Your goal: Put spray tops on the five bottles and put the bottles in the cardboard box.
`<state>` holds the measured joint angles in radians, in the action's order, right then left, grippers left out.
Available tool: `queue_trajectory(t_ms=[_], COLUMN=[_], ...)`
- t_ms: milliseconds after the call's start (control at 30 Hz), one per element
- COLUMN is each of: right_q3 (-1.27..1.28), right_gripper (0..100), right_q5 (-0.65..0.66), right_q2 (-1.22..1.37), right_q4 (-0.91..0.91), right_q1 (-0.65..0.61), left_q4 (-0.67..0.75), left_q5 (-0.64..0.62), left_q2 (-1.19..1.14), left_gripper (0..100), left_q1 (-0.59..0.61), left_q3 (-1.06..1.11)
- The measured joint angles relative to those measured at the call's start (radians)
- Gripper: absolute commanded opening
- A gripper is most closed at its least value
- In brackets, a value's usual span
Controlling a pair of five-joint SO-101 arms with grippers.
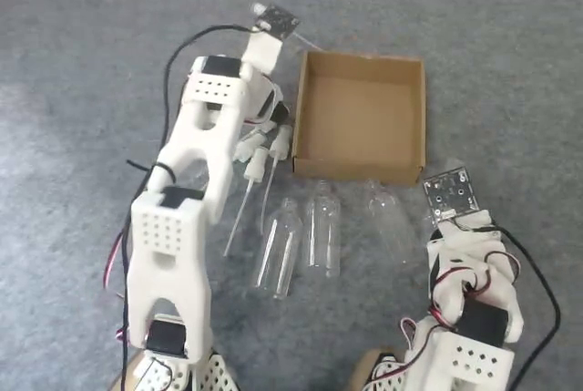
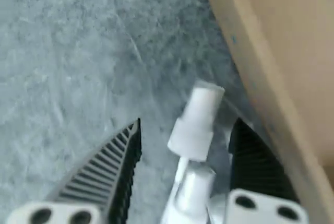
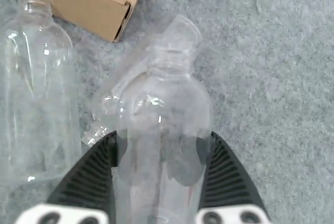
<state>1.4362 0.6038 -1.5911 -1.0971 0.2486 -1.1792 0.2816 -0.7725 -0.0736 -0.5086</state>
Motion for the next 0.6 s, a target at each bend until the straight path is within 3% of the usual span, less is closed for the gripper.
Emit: queue_trajectory(t_ms=[100, 333, 600], right_q3=[0.000, 0.000, 0.000], right_gripper=[0.6, 0.6, 0.6], right_q5=[0.000, 0.000, 0.000], right_q2=[0.000, 0.000, 0.000], right_q4=[0.000, 0.000, 0.000], right_q1=[0.000, 0.000, 0.000], left_q4=[0.000, -0.066, -0.264], left_q5=[0.014, 0.014, 0.015], left_q2=[-0.092, -0.261, -0.394], left_gripper=[24, 1, 1], left_q1=[0.000, -0.002, 0.035], left_q3=[-0.083, -0.315, -0.649])
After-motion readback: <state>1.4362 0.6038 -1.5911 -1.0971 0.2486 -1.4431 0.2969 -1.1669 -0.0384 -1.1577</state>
